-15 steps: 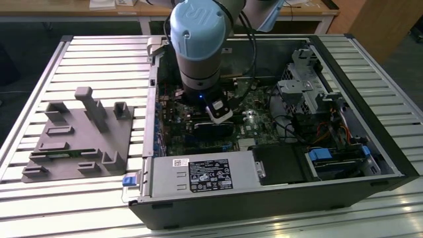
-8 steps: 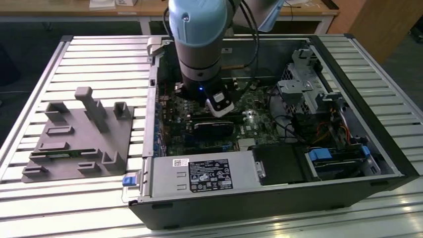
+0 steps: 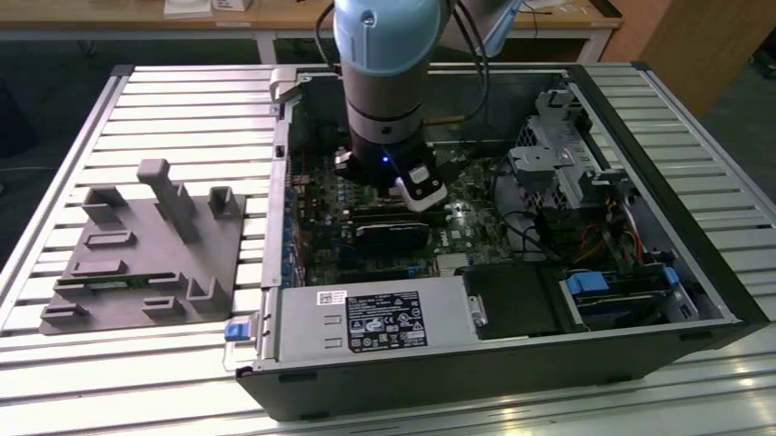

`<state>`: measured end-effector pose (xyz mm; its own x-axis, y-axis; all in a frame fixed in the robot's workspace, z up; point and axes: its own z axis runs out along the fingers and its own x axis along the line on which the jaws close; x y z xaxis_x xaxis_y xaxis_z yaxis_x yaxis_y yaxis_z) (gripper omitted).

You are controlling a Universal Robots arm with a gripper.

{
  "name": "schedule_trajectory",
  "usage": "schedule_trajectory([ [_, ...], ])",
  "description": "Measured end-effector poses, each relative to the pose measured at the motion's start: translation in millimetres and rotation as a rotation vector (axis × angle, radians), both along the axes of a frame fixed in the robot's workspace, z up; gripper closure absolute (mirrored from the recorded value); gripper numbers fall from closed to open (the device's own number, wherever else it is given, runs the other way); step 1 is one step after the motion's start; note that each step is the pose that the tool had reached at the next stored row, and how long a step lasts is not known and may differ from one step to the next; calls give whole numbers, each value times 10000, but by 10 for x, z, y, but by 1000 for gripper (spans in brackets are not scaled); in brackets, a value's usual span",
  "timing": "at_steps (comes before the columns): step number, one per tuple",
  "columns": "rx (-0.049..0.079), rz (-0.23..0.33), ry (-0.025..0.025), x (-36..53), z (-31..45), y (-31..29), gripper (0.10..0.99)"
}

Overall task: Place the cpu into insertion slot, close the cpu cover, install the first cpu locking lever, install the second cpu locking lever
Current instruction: 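Install the second cpu locking lever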

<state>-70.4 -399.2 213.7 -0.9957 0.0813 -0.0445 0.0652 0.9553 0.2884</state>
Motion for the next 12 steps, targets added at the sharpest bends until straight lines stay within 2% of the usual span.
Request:
schedule_trajectory([
  [4, -137, -7, 4, 137, 0, 1, 980],
  [7, -272, -10, 5, 207, 0, 13, 980],
  [12, -485, -9, 5, 273, 0, 111, 980],
])
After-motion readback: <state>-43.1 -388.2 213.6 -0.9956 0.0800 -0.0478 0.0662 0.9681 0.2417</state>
